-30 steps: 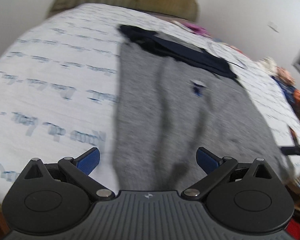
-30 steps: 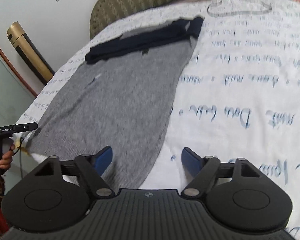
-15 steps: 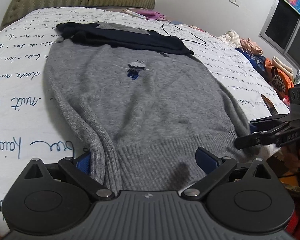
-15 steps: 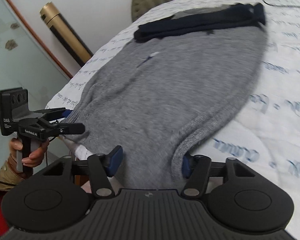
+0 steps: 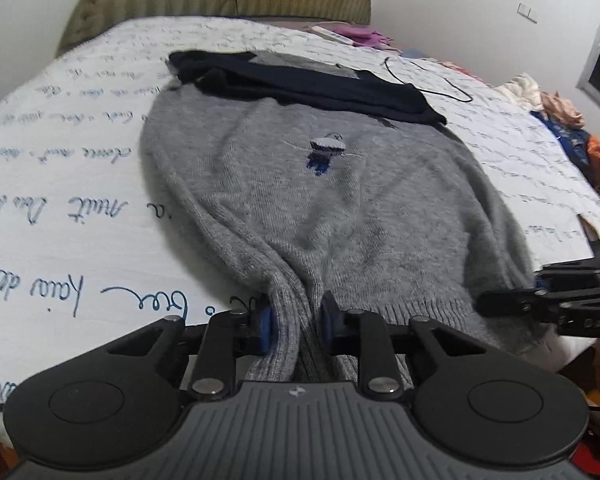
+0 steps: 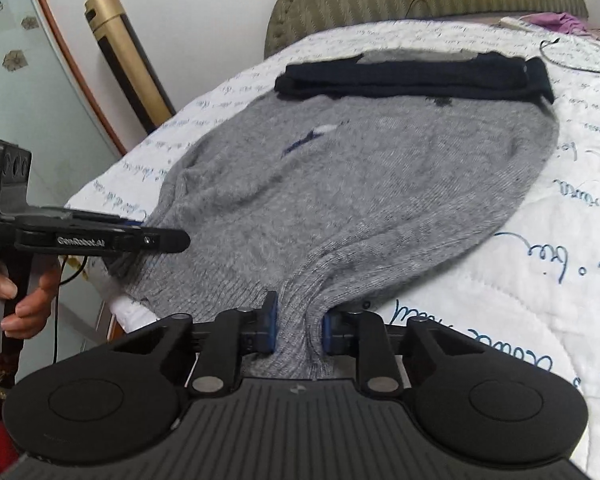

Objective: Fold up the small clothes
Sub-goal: 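Lift the hem with both grippers and carry it toward the collar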

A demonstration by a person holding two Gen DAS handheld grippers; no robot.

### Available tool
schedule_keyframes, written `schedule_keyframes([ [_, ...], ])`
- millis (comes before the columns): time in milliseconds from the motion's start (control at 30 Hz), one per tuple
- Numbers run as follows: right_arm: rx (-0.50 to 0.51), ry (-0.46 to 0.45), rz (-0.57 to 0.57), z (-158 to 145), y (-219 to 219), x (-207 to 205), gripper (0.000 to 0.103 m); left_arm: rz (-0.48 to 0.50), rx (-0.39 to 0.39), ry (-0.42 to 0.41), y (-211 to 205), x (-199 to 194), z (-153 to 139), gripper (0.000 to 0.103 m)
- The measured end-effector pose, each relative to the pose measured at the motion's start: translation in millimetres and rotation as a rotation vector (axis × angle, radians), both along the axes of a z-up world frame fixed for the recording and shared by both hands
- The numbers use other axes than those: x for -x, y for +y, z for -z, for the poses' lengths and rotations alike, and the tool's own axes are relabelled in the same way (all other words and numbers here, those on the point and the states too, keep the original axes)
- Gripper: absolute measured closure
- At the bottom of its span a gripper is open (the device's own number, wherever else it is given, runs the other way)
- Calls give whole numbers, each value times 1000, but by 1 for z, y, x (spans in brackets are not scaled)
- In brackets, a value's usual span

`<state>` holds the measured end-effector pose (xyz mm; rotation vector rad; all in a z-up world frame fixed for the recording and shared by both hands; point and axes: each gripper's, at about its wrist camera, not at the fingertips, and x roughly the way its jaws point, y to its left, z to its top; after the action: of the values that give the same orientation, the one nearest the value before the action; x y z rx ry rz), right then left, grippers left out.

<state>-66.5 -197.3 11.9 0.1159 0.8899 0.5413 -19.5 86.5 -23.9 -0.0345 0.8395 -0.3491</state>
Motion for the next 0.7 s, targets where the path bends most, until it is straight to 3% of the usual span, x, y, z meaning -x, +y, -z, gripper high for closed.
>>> schedule_keyframes([
  [267, -30, -54, 23, -12, -5, 2, 81, 5, -107, -90, -24, 9, -15, 82],
  [700, -53, -136, 83, -32, -16, -9, 81, 4, -161, -202, -40, 4, -40, 83],
])
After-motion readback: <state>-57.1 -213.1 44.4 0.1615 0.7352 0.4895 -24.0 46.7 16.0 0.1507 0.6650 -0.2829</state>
